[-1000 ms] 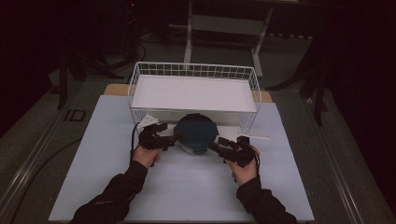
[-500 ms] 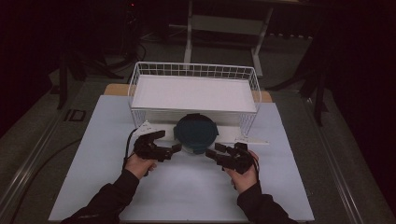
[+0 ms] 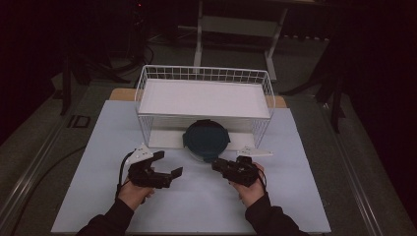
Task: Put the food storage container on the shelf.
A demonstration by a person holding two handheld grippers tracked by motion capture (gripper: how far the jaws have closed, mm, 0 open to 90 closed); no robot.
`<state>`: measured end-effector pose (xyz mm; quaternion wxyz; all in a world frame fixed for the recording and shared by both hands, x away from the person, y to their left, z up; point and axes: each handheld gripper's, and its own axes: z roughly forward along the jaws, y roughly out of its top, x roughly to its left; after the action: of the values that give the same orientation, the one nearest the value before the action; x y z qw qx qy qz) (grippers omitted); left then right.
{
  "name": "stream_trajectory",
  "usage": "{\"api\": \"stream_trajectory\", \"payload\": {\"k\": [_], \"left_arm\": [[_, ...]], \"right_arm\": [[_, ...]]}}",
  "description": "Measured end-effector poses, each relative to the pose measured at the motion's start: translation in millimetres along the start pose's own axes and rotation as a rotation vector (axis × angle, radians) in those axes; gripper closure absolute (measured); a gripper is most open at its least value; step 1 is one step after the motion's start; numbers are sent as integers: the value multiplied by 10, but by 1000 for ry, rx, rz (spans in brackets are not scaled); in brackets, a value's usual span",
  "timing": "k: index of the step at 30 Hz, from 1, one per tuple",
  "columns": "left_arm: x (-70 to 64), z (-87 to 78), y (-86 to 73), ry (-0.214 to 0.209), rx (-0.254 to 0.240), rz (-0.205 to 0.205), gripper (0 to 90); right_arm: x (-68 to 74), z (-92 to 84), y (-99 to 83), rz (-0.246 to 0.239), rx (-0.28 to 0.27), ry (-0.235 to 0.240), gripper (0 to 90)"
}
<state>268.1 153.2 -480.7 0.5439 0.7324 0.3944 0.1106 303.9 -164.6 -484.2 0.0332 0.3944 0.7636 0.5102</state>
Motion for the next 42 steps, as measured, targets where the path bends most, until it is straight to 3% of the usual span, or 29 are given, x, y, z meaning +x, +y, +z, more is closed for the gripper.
{"api": "stream_trajectory", "payload": {"k": [2, 4, 16, 26, 29, 35, 38, 42], "left_arm": [[-17, -34, -51, 13, -6, 13, 27], [-27, -51, -73, 23, -7, 32, 22], [-71, -47, -179, 50, 10, 80, 2], [-72, -16, -196, 54, 3, 94, 2], [-71, -16, -198, 56, -2, 97, 2], [-68, -20, -193, 55, -10, 95, 2], [-63, -17, -197, 56, -7, 96, 2], [-68, -11, -199, 51, 0, 98, 2]], "right_arm": [[-10, 64, -7, -4, 21, -3, 842], [-19, 101, -10, -2, 30, -6, 896], [-68, 246, 39, 3, 33, -16, 899], [-120, 354, 139, -9, 23, -33, 900], [-129, 413, 171, -39, 22, -51, 900], [-249, 541, 227, 11, 21, -82, 899], [-288, 555, 331, 4, -8, -99, 899], [-344, 613, 392, 13, -6, -114, 899]]}}
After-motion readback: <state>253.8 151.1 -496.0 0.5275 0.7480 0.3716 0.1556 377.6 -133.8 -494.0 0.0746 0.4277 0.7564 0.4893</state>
